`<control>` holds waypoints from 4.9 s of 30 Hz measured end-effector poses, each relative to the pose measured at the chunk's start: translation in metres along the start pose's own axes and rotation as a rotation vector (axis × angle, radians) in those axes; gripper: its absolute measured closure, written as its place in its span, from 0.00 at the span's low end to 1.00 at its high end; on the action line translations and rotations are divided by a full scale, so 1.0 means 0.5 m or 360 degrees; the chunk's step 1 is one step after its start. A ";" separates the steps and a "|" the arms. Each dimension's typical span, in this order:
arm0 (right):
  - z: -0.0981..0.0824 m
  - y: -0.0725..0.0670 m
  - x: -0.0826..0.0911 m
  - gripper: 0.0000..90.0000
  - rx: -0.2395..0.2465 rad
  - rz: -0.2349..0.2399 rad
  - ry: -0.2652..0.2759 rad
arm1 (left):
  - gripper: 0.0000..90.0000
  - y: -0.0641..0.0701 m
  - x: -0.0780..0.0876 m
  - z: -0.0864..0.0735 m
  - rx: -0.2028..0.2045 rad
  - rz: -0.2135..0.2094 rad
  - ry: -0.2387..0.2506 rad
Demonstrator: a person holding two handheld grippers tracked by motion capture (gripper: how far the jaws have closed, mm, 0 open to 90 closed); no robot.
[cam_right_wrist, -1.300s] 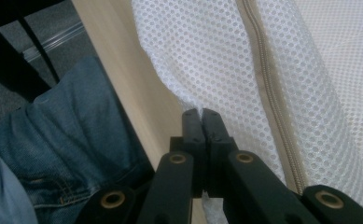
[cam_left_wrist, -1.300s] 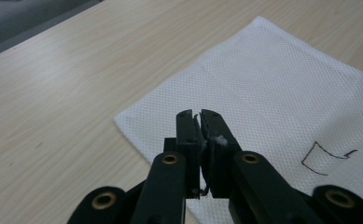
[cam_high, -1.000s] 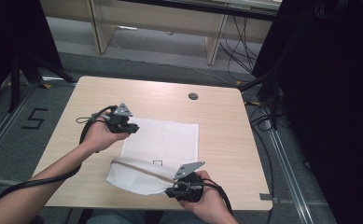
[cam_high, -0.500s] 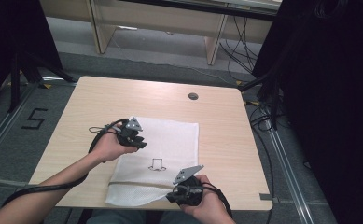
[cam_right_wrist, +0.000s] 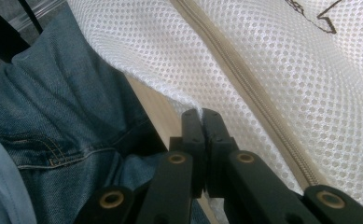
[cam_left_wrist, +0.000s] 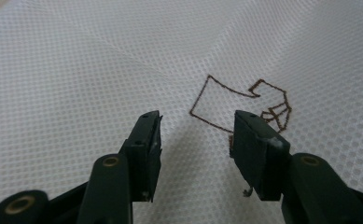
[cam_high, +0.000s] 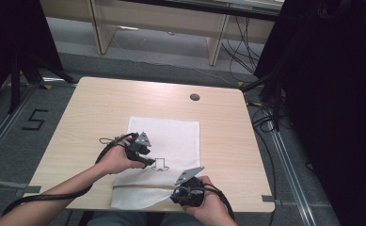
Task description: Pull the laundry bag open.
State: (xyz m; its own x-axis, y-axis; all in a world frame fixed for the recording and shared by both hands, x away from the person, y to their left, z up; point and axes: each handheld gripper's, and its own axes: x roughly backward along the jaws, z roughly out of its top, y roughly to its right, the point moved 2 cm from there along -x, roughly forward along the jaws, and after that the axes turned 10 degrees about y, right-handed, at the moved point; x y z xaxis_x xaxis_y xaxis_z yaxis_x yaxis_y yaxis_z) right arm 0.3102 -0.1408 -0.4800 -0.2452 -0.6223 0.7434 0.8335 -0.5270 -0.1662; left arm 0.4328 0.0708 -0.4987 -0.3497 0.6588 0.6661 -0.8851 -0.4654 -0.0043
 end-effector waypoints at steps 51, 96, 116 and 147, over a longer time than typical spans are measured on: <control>-0.012 0.144 0.000 1.00 -0.0320 -0.0295 -0.0139 | 0.63 -0.030 -0.073 0.016 0.0131 0.0170 0.0012; -0.071 0.152 0.046 1.00 -0.0466 -0.0341 -0.0207 | 0.94 0.025 0.085 -0.110 0.0079 -0.0020 -0.0089; -0.063 0.165 0.079 0.83 -0.0537 -0.0412 0.0127 | 0.57 0.036 0.086 -0.091 0.0144 0.0063 0.0254; -0.063 0.181 0.096 0.95 -0.0465 -0.0529 0.0165 | 0.53 0.053 0.067 -0.074 0.0113 0.0038 0.0324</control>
State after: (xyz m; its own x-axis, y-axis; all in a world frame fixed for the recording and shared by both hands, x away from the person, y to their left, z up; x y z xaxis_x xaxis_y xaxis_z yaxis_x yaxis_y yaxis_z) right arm 0.3584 -0.2365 -0.4796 -0.5364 -0.4385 0.7211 0.5302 -0.8399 -0.1163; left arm 0.3865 0.1025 -0.5044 -0.4312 0.7496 0.5021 -0.8545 -0.5179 0.0393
